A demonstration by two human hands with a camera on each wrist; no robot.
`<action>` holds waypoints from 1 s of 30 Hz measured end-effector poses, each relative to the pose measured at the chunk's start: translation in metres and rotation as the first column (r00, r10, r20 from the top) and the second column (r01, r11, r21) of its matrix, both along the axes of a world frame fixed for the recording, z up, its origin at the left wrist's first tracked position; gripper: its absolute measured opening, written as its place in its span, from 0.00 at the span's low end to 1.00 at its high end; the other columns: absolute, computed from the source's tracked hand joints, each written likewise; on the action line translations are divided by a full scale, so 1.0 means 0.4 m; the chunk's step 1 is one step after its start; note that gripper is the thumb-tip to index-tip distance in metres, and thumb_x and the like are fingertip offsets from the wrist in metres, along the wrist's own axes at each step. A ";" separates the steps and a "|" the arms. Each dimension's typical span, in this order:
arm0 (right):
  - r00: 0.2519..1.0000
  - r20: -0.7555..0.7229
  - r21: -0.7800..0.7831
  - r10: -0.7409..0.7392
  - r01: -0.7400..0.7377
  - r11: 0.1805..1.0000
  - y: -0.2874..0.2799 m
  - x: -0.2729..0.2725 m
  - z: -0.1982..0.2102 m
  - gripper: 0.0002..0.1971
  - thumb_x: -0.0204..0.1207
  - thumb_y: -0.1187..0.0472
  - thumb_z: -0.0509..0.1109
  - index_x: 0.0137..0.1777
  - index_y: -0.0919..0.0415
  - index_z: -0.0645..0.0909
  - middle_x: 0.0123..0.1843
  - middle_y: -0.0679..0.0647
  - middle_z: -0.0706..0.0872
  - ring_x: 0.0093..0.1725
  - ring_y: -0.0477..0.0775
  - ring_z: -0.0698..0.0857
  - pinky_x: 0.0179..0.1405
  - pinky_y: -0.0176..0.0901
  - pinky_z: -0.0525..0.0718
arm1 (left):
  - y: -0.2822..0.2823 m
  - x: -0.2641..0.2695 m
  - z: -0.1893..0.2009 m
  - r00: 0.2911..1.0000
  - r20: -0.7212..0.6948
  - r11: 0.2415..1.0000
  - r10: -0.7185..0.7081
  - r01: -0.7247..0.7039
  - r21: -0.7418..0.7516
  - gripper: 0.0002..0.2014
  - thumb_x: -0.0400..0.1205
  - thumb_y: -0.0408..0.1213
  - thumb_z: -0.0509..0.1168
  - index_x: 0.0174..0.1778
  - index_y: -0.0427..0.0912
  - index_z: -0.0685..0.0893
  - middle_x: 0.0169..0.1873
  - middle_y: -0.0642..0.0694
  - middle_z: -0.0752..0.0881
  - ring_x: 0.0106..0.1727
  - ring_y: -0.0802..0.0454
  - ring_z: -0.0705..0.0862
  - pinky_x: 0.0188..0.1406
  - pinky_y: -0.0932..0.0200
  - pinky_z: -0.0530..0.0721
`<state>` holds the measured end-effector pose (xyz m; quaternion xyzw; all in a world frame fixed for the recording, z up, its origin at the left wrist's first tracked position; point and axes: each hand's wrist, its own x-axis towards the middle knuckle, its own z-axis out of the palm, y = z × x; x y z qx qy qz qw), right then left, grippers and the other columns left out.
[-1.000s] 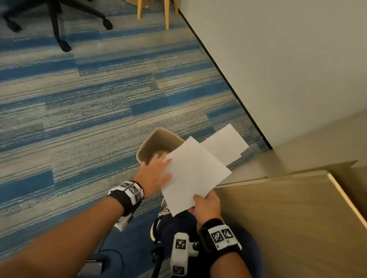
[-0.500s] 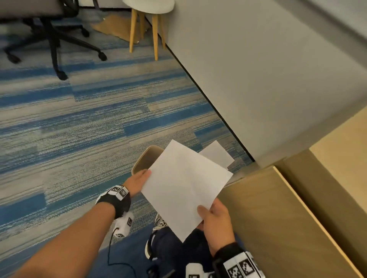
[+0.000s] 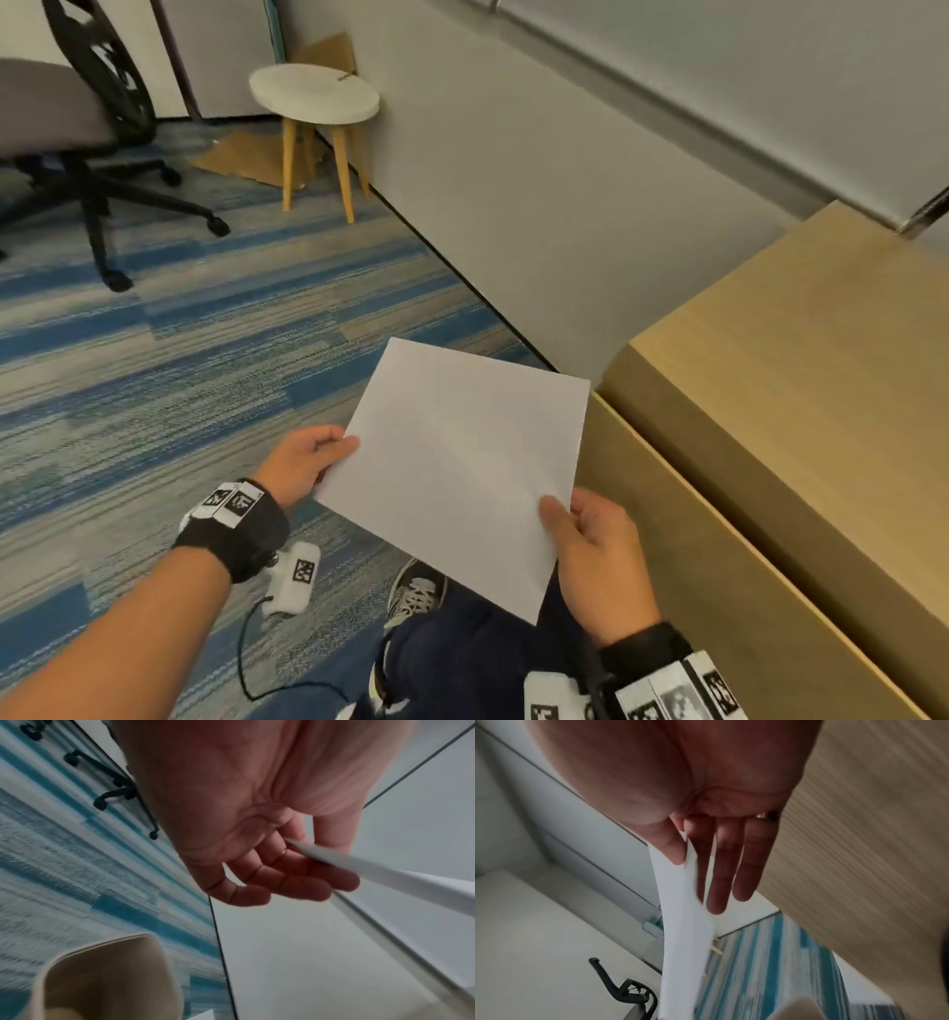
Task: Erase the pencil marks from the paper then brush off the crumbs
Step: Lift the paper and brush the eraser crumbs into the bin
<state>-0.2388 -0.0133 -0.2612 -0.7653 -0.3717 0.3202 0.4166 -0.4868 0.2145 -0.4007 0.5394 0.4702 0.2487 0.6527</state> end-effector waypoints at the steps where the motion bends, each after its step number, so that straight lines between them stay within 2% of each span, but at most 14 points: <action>1: 0.994 0.110 0.011 0.018 -0.020 1.000 -0.013 0.000 0.017 0.13 0.89 0.57 0.66 0.45 0.58 0.88 0.40 0.51 0.94 0.39 0.49 0.92 0.42 0.55 0.91 | -0.006 -0.003 0.033 1.000 -0.002 0.999 -0.018 0.018 0.040 0.12 0.85 0.33 0.68 0.38 0.47 0.92 0.41 0.38 0.91 0.38 0.47 0.87 0.45 0.52 0.82; 3: 0.942 0.329 0.023 0.058 -0.070 0.997 -0.045 -0.005 0.051 0.19 0.88 0.48 0.64 0.42 0.60 0.83 0.33 0.54 0.88 0.32 0.53 0.88 0.35 0.61 0.88 | -0.015 -0.013 0.098 0.998 -0.010 0.989 -0.057 0.058 0.136 0.11 0.85 0.31 0.67 0.39 0.45 0.91 0.39 0.40 0.91 0.40 0.48 0.86 0.47 0.51 0.82; 4: 0.923 0.381 0.041 0.056 -0.077 0.996 -0.060 -0.009 0.069 0.20 0.87 0.46 0.63 0.40 0.59 0.82 0.31 0.54 0.86 0.30 0.53 0.86 0.33 0.61 0.86 | -0.019 -0.019 0.132 0.997 -0.014 0.981 -0.074 0.075 0.181 0.09 0.84 0.32 0.68 0.40 0.44 0.91 0.40 0.38 0.91 0.40 0.47 0.87 0.49 0.50 0.82; 6: 0.923 0.384 0.109 0.014 -0.060 0.992 -0.085 -0.013 0.110 0.18 0.87 0.48 0.65 0.39 0.57 0.82 0.31 0.51 0.86 0.30 0.52 0.86 0.32 0.58 0.86 | -0.030 -0.026 0.200 0.994 -0.012 0.962 -0.109 0.108 0.249 0.06 0.82 0.35 0.68 0.42 0.42 0.90 0.43 0.33 0.91 0.41 0.45 0.87 0.50 0.49 0.83; 9: 0.946 0.318 0.181 -0.058 0.000 0.983 -0.121 -0.004 0.183 0.14 0.86 0.49 0.68 0.43 0.55 0.87 0.36 0.45 0.91 0.35 0.48 0.90 0.34 0.52 0.89 | -0.058 -0.011 0.308 0.989 0.008 0.936 -0.149 0.139 0.323 0.05 0.80 0.44 0.75 0.44 0.47 0.91 0.42 0.38 0.92 0.40 0.46 0.90 0.43 0.54 0.87; 12: 0.948 0.296 0.225 -0.117 0.050 0.973 -0.170 0.024 0.250 0.13 0.84 0.49 0.69 0.44 0.54 0.89 0.39 0.49 0.93 0.37 0.52 0.92 0.38 0.62 0.91 | -0.082 0.025 0.418 0.980 0.006 0.892 -0.198 0.177 0.416 0.16 0.72 0.55 0.73 0.52 0.53 0.90 0.44 0.43 0.93 0.44 0.46 0.92 0.47 0.55 0.89; 14: 0.940 0.288 0.259 -0.184 0.109 0.960 -0.213 0.050 0.293 0.11 0.83 0.50 0.70 0.44 0.53 0.89 0.39 0.52 0.94 0.39 0.59 0.92 0.40 0.67 0.91 | -0.098 0.065 0.485 0.971 0.004 0.844 -0.239 0.206 0.495 0.19 0.75 0.52 0.73 0.62 0.56 0.86 0.41 0.44 0.92 0.44 0.49 0.91 0.48 0.58 0.88; 17: 0.904 0.318 0.297 -0.285 0.191 0.936 -0.289 0.101 0.348 0.10 0.83 0.52 0.72 0.42 0.52 0.89 0.36 0.54 0.92 0.38 0.60 0.91 0.39 0.62 0.92 | -0.129 0.149 0.585 0.948 -0.004 0.778 -0.318 0.263 0.570 0.24 0.84 0.32 0.69 0.72 0.58 0.74 0.35 0.44 0.88 0.38 0.50 0.90 0.39 0.61 0.86; 20: 0.853 0.369 0.303 -0.370 0.266 0.915 -0.377 0.161 0.391 0.09 0.82 0.52 0.73 0.42 0.54 0.88 0.35 0.56 0.91 0.37 0.62 0.90 0.38 0.64 0.92 | -0.164 0.253 0.674 0.902 -0.109 0.646 -0.417 0.379 0.663 0.18 0.85 0.31 0.67 0.65 0.58 0.80 0.39 0.47 0.87 0.38 0.52 0.89 0.35 0.59 0.85; 23: 0.791 0.422 0.285 -0.443 0.348 0.893 -0.470 0.220 0.437 0.05 0.82 0.57 0.75 0.44 0.50 0.89 0.33 0.55 0.90 0.33 0.56 0.88 0.35 0.47 0.89 | -0.200 0.376 0.741 0.831 -0.246 0.467 -0.499 0.497 0.731 0.10 0.85 0.33 0.67 0.51 0.54 0.89 0.44 0.52 0.88 0.42 0.52 0.86 0.38 0.65 0.81; 24: 0.768 0.439 0.275 -0.466 0.379 0.884 -0.501 0.242 0.453 0.04 0.82 0.58 0.76 0.46 0.48 0.88 0.32 0.54 0.90 0.32 0.55 0.87 0.34 0.47 0.87 | -0.217 0.423 0.761 0.809 -0.272 0.431 -0.521 0.525 0.734 0.10 0.85 0.33 0.68 0.49 0.53 0.90 0.44 0.51 0.88 0.43 0.52 0.86 0.38 0.66 0.81; 26: 0.738 0.449 0.226 -0.504 0.452 0.863 -0.558 0.284 0.478 0.04 0.82 0.57 0.76 0.50 0.46 0.85 0.32 0.54 0.90 0.32 0.55 0.89 0.37 0.54 0.91 | -0.256 0.514 0.794 0.765 -0.330 0.365 -0.552 0.579 0.729 0.10 0.84 0.33 0.69 0.46 0.53 0.91 0.42 0.50 0.88 0.41 0.52 0.85 0.39 0.68 0.80; 28: 0.717 0.440 0.168 -0.540 0.526 0.834 -0.612 0.329 0.490 0.08 0.82 0.58 0.76 0.57 0.47 0.81 0.33 0.55 0.92 0.32 0.53 0.90 0.38 0.54 0.92 | -0.294 0.606 0.816 0.712 -0.411 0.284 -0.570 0.640 0.714 0.09 0.82 0.33 0.71 0.44 0.53 0.92 0.41 0.47 0.88 0.39 0.53 0.84 0.39 0.70 0.79; 30: 0.716 0.462 0.100 -0.524 0.544 0.833 -0.651 0.373 0.491 0.18 0.81 0.60 0.77 0.64 0.46 0.75 0.34 0.55 0.92 0.31 0.50 0.91 0.37 0.51 0.92 | -0.320 0.687 0.826 0.660 -0.488 0.234 -0.571 0.701 0.674 0.08 0.80 0.33 0.73 0.43 0.53 0.92 0.40 0.46 0.89 0.38 0.53 0.85 0.41 0.66 0.82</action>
